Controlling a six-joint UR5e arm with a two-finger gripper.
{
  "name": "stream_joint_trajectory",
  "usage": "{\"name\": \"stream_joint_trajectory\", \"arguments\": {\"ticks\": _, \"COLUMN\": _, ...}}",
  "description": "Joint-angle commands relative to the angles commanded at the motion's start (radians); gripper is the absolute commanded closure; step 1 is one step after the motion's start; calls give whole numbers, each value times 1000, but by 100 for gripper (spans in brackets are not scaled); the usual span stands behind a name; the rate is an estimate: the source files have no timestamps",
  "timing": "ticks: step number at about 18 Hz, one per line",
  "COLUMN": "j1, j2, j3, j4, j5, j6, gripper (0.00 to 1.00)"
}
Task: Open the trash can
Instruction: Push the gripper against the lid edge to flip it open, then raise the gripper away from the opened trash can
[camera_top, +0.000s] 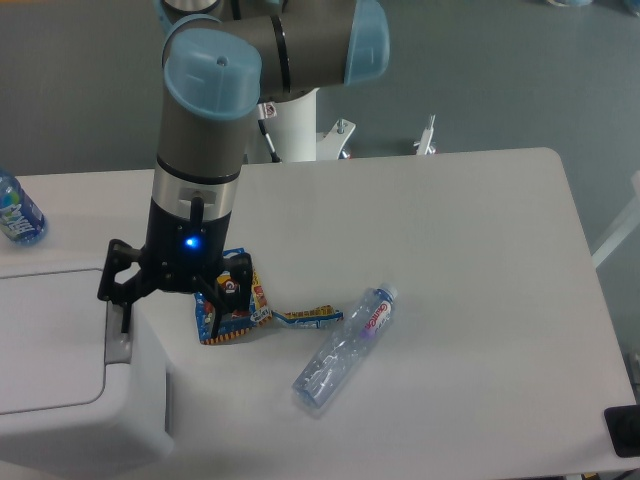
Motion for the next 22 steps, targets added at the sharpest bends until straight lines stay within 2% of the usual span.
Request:
{"name": "stream_joint_trajectory", "arguments": {"ticks": 13, "j1": 0, "j2": 0, "j3": 9, "j4": 3, "j5": 0, "j6": 0, "gripper": 0}}
{"name": "stream_joint_trajectory", "arguments": {"ticks": 17, "j1": 8, "j2": 6, "j3": 70, "j4": 67, "j5": 23, "j6": 8, "gripper": 0}}
{"name": "stream_joint_trajectory", "arguments": {"ticks": 22, "j1": 83, "j2": 8, "j3": 144, "j4": 138, "j5": 283, "j6": 11, "gripper": 0}}
